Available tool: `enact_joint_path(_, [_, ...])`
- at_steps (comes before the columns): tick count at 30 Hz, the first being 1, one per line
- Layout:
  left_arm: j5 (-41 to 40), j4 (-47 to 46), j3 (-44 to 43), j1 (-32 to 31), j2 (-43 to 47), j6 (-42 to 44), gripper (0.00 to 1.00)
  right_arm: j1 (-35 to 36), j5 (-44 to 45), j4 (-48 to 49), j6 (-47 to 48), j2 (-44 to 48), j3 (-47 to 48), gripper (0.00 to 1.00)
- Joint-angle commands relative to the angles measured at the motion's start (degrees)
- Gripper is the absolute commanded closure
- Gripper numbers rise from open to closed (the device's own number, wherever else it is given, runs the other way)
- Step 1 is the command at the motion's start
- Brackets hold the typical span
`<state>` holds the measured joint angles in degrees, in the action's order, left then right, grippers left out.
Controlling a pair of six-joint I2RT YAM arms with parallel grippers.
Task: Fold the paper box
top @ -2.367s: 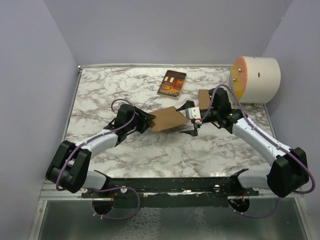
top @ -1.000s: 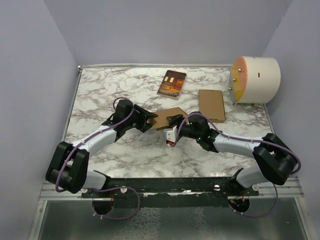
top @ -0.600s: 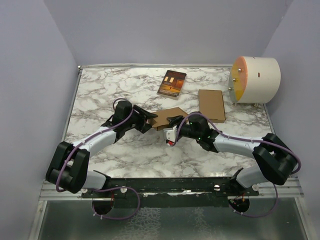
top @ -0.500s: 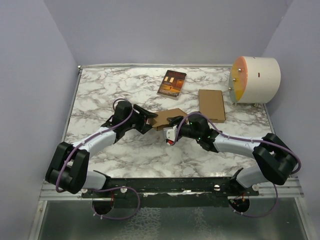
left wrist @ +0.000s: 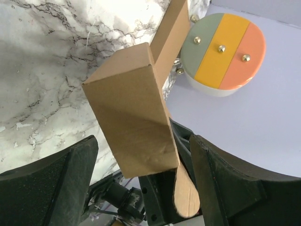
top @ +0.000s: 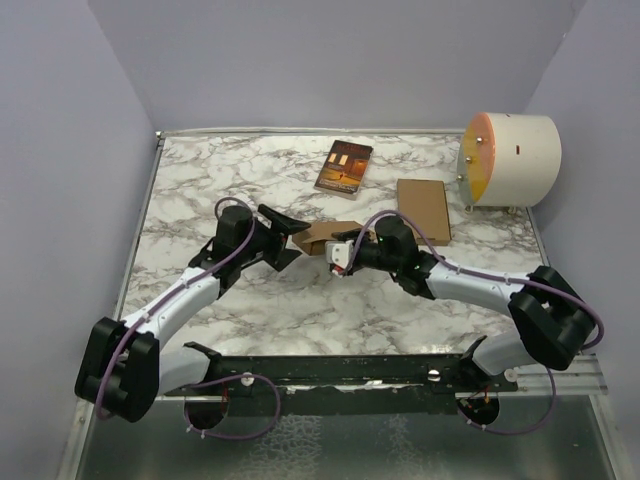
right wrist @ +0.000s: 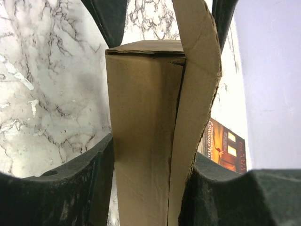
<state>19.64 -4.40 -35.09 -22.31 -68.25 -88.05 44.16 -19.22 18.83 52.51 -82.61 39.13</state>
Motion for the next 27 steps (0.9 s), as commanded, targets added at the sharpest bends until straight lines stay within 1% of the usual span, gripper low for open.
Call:
enact_joint_path(1, [-3.6,3.9,0.4,0.6,5.4,1.8,0.18,-1.8,-3.9,-2.2,-5.9,0.5,3.2,0.60])
enact_joint_path(8, [-7.5,8.6,-0.2,0.8,11.6,4.7,0.18,-4.8,-7.6,-5.0,-12.7,0.6,6.2,0.60])
enact_joint_path(12, [-10.5,9.0,0.5,0.9,15.1,9.6,0.18,-8.0,-12.0,-7.6,-19.4,1.0,8.8,0.60])
enact_joint_path(15, [-11.3,4.5,3.4,1.0,17.1,13.3,0.18,-10.8,-16.6,-11.4,-26.1,0.4,12.6,0.61])
enact_joint_path(21, [-8.2,-11.2,10.5,1.2,20.4,25.3,0.17,-17.3,-28.2,-17.2,-40.8,-2.6,21.1,0.61])
enact_joint_path(24, [-7.3,-13.1,11.6,1.2,21.3,30.2,0.16,-21.0,-36.3,-19.1,-49.7,-5.9,25.2,0.61])
enact_joint_path(27, [-6.9,-13.0,12.2,1.2,21.7,33.8,0.16,-23.3,-42.9,-21.0,-58.2,-9.8,28.9,0.61])
